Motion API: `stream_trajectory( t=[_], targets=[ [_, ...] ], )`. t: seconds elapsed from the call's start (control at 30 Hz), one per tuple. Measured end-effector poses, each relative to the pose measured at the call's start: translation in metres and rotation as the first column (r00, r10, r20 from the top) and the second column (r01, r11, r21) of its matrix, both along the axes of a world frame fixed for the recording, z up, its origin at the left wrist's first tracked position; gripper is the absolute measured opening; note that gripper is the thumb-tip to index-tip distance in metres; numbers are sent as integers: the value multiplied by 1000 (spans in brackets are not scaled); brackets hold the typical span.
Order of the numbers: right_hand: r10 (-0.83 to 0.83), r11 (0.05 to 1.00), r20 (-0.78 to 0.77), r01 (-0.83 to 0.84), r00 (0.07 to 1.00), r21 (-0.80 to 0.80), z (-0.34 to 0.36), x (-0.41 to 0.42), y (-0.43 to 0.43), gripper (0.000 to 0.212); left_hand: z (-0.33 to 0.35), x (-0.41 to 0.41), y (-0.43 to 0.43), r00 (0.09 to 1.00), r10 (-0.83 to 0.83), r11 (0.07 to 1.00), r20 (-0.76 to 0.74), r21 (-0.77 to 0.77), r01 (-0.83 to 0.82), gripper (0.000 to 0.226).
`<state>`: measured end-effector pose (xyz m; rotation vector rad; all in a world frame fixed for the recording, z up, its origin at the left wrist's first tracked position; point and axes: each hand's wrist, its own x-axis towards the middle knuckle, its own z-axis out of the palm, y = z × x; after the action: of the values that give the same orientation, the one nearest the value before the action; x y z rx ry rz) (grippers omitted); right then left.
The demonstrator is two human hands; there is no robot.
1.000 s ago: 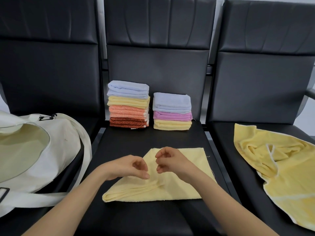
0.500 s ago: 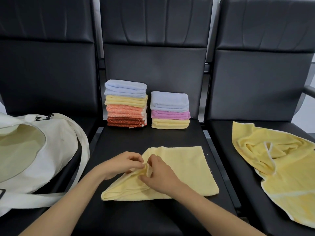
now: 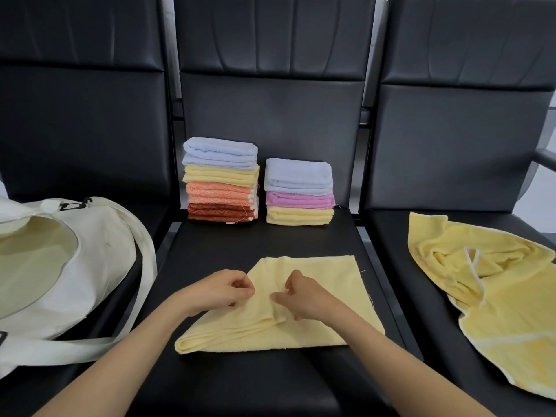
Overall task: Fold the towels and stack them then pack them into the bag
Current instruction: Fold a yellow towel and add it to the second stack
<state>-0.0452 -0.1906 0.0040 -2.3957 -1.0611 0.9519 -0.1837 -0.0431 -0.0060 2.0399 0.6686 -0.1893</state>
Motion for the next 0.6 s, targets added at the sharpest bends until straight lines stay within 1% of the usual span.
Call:
stream_trajectory(
  t=[0.1, 0.17, 0.23, 0.27, 0.3, 0.33, 0.37, 0.4, 0.43, 0.47, 0.5, 0.53, 0.57, 0.6],
  targets=[
    [-16, 998, -26, 18, 1000, 57, -10, -14, 8, 58, 1, 1, -3, 1000, -11, 996, 0, 84, 11, 14],
    [-1, 998, -37, 4, 999, 68, -12, -23, 11, 67, 4, 0, -4, 998, -54, 989, -27, 136, 57, 20],
    [-2, 994, -49, 7, 999, 107, -12, -26, 14, 69, 5, -2, -2, 989, -122, 983, -83, 127, 132, 41],
    [-42, 985, -141, 65, 989, 163, -11, -26, 16, 68, 5, -4, -1, 981, -148, 981, -129, 110, 162, 55],
    [-90, 957, -332, 174, 939, 234, -9, -25, 18, 66, 6, -5, -1, 973, -161, 979, -165, 98, 179, 67],
    [-100, 902, -573, 317, 813, 293, -5, -26, 21, 63, 6, -6, 0, 968, -165, 978, -187, 96, 186, 76],
    [-47, 839, -768, 443, 638, 316, -2, -25, 24, 60, 7, -6, 0, 976, -139, 984, -169, 83, 154, 80],
    [28, 790, -875, 526, 483, 315, 1, -24, 27, 57, 6, -7, 3, 991, -74, 996, -115, 50, 80, 75],
    [82, 768, -916, 560, 394, 310, 4, -23, 29, 56, 6, -8, 7, 999, 41, 999, -30, -3, -41, 60],
    [105, 770, -916, 552, 387, 322, 6, -21, 30, 54, 6, -10, 13, 981, 191, 980, 20, -55, -190, 42],
    [98, 791, -879, 499, 467, 354, 7, -18, 30, 49, 5, -12, 19, 940, 338, 937, 32, -104, -334, 30],
    [74, 831, -777, 392, 626, 395, 8, -15, 29, 42, 2, -15, 28, 894, 448, 888, 24, -126, -442, 25],
    [61, 883, -591, 234, 804, 408, 8, -10, 26, 37, -2, -18, 35, 855, 519, 848, 6, -133, -514, 25],
    [80, 929, -342, 54, 936, 367, 6, -4, 22, 36, -6, -20, 41, 836, 549, 829, -13, -119, -547, 27]
  ],
)
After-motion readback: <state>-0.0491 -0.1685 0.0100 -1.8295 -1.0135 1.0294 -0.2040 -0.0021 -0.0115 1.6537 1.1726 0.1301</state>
